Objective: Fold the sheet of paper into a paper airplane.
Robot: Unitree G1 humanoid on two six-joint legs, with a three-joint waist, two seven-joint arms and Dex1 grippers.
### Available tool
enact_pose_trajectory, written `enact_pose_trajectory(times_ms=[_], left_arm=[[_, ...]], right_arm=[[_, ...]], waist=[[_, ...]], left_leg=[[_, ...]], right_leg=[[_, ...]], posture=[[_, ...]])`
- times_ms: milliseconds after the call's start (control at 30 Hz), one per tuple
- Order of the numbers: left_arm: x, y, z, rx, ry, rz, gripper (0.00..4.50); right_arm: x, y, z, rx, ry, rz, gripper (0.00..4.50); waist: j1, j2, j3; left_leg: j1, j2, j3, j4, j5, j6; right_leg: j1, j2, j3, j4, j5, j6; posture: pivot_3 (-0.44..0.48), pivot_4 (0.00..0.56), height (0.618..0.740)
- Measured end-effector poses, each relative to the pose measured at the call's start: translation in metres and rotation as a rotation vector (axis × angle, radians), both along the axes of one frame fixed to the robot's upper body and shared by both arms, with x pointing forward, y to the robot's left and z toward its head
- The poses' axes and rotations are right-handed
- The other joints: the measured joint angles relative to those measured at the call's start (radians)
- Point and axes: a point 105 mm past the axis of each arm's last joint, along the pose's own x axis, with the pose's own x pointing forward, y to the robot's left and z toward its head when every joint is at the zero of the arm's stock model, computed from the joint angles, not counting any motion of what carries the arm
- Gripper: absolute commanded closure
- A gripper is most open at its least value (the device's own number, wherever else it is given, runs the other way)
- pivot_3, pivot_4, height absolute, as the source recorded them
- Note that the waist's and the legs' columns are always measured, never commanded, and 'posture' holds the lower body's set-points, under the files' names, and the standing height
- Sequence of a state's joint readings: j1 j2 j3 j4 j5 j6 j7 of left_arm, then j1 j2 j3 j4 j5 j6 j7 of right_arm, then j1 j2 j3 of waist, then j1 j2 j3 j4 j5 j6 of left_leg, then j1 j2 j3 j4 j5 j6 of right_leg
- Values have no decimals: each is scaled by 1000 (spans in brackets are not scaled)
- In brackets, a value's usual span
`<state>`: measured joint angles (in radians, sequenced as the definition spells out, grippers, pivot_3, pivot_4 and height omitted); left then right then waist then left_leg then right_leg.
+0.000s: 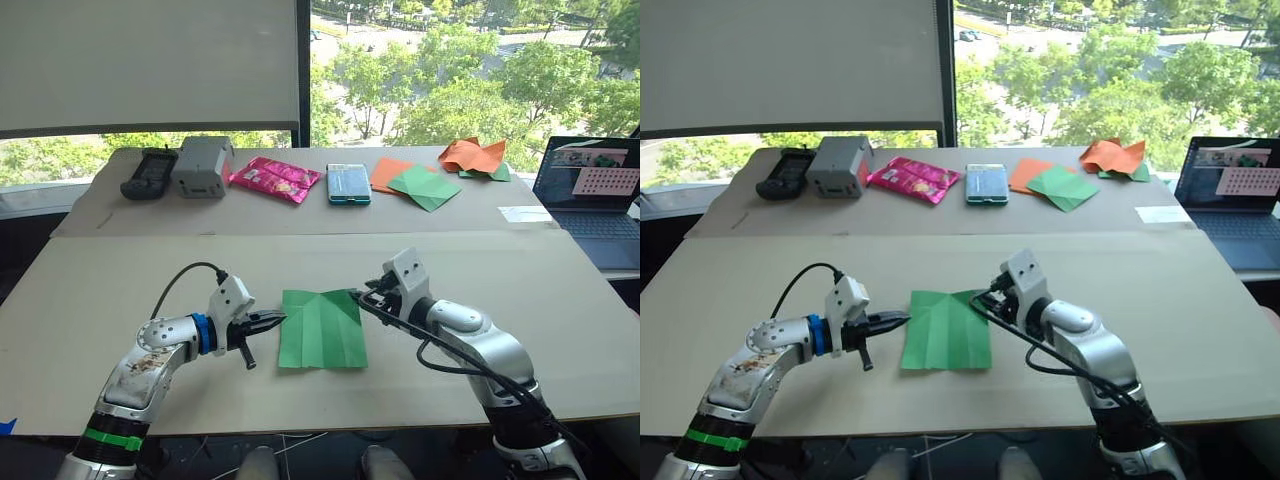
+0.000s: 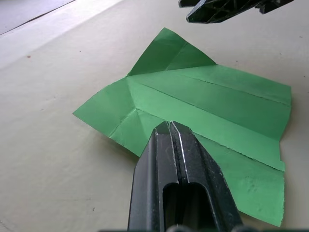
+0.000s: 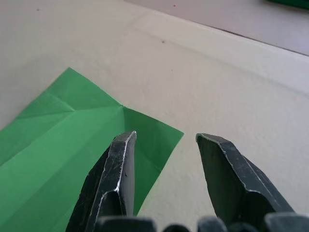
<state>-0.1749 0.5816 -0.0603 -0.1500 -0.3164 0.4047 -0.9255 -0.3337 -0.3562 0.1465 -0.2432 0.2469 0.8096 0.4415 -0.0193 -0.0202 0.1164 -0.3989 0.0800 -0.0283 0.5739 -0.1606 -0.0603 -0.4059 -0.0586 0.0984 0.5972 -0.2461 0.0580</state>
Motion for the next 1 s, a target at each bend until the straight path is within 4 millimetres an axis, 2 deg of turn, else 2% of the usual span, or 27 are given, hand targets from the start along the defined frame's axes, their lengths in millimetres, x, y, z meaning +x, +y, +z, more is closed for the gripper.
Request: enact_pose_trajectory(times_ms=[300,400,533,800,1000], left_arm=[[-3,-2,1,-6,2,5,4500],[-3,-2,1,-8,4,6,4500],[-3,-2,1,-13,5,6,4500],[-3,-2,1,-14,7,8,4500],[-4,-4,1,-34,27,5,4500]], right_arm=[[1,8,-19,21,59,14,2248],[0,12,-20,31,61,23,3064],[-1,14,-20,32,63,37,4416],[-8,17,-14,17,15,64,4485],[-23,28,12,-146,-243,188,4485]], waist=[[-3,0,0],[-3,0,0],[-3,0,0],[-2,0,0],[-2,0,0]], left_leg=[[0,0,0,0,1,1],[0,0,0,0,1,1],[0,0,0,0,0,1],[0,0,0,0,0,0],[0,0,0,0,0,0]], right_leg=[[0,0,0,0,0,0],[0,0,0,0,0,0],[0,0,0,0,0,0],[0,0,0,0,0,0],[0,0,0,0,0,0]], posture=[[0,150,721],[0,150,721],[0,150,721],[0,150,721],[0,150,721]])
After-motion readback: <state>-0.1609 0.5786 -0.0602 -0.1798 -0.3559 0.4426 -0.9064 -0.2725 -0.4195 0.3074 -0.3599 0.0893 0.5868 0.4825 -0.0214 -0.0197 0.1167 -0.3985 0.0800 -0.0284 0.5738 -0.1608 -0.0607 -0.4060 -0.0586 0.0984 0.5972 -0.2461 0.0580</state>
